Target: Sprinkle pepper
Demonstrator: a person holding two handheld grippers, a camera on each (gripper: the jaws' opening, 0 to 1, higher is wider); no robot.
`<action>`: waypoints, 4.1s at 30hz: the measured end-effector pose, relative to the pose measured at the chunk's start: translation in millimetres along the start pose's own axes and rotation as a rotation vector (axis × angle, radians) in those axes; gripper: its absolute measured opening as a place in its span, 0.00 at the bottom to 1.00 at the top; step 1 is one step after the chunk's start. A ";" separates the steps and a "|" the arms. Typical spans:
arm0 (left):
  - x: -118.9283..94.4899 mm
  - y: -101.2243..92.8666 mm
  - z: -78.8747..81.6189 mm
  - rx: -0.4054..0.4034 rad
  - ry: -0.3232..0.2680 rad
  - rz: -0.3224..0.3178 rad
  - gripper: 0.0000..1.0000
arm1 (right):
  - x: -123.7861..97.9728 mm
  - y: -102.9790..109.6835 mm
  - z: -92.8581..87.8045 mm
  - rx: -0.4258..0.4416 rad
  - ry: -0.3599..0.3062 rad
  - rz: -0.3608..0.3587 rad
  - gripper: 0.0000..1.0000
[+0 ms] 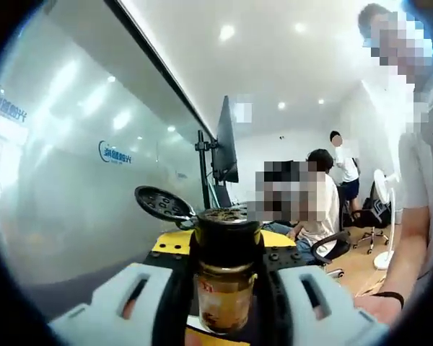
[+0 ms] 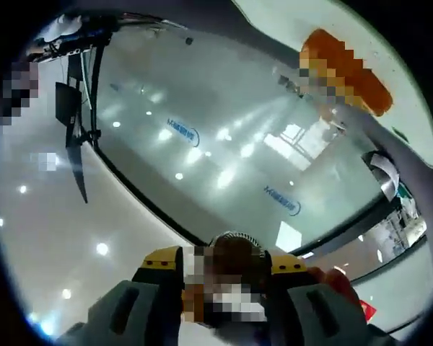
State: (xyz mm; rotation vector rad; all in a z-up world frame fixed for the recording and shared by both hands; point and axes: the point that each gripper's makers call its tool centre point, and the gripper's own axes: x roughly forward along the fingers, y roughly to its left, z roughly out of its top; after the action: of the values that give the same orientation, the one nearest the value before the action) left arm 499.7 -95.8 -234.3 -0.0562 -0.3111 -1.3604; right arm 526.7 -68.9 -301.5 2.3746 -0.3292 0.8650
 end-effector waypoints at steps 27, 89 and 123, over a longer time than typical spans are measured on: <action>-14.0 -7.6 -6.4 0.018 -0.007 -0.025 0.23 | -6.0 11.5 -2.8 -0.044 0.033 0.048 0.22; -140.6 -0.1 -125.6 -0.170 0.092 0.278 0.20 | 107.7 89.5 76.7 -1.533 0.405 -0.335 0.21; -134.1 -21.0 -166.6 -0.091 0.313 0.218 0.24 | 82.2 17.5 103.6 -1.822 0.688 -0.588 0.22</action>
State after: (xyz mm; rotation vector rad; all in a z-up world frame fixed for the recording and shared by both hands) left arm 487.2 -9.1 -430.6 0.0460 0.0206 -1.1454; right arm 634.4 -147.6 -304.4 0.3717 -0.0181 0.5314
